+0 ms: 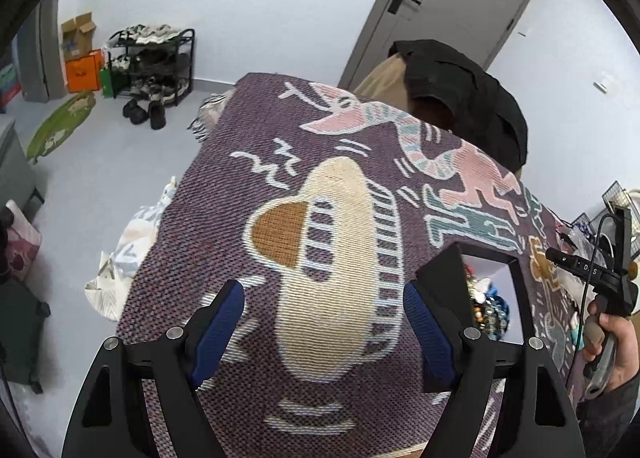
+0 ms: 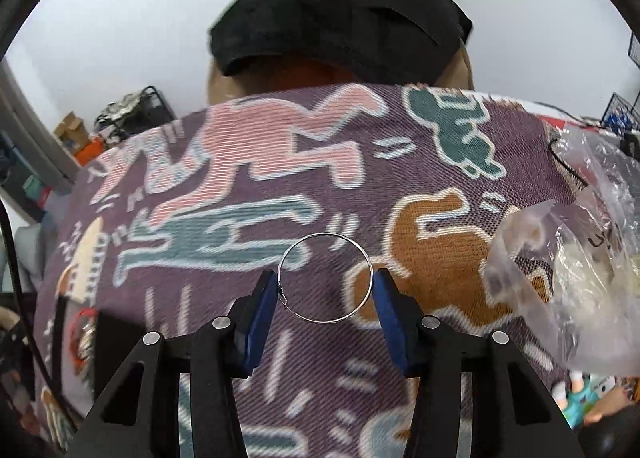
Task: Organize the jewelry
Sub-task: 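Carry the silver hoop ring into the black box and open the right gripper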
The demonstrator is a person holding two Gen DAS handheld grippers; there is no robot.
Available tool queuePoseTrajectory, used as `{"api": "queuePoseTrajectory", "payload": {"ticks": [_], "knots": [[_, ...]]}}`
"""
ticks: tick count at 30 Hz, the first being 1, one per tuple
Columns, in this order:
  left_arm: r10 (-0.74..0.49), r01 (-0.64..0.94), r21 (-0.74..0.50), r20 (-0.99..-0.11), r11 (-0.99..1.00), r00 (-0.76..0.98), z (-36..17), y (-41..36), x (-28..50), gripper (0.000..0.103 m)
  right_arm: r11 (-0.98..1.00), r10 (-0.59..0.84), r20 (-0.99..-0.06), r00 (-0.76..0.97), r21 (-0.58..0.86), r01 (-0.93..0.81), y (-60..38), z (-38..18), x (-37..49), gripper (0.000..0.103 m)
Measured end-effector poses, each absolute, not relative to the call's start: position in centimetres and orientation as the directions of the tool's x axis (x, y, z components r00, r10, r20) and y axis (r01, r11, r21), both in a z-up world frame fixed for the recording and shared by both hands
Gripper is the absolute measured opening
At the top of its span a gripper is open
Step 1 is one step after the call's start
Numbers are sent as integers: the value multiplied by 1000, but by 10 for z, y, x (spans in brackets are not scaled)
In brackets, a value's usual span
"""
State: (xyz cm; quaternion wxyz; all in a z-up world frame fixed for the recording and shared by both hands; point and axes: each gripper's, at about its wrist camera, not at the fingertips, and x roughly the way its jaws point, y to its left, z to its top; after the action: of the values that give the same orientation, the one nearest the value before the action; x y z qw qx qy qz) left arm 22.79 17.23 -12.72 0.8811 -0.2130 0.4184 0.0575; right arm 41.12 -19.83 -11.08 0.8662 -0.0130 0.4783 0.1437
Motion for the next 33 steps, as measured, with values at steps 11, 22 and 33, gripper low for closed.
{"api": "queuePoseTrajectory", "payload": {"ticks": [11,22,33], "knots": [[-94,-249,-335,-745,909,660,-120,164,217,82,917,302,-786,539,85,-390,-154,-80,358,49],[-95,-248,-345,-733,905,673,-120,176,199,82,859,362,-779,512,66,-508,-98,-75,324,50],[-95,-266,-364,-728,893,679,-125,194,183,82,817,390,-792,470,63,-573,-54,-83,303,50]]}}
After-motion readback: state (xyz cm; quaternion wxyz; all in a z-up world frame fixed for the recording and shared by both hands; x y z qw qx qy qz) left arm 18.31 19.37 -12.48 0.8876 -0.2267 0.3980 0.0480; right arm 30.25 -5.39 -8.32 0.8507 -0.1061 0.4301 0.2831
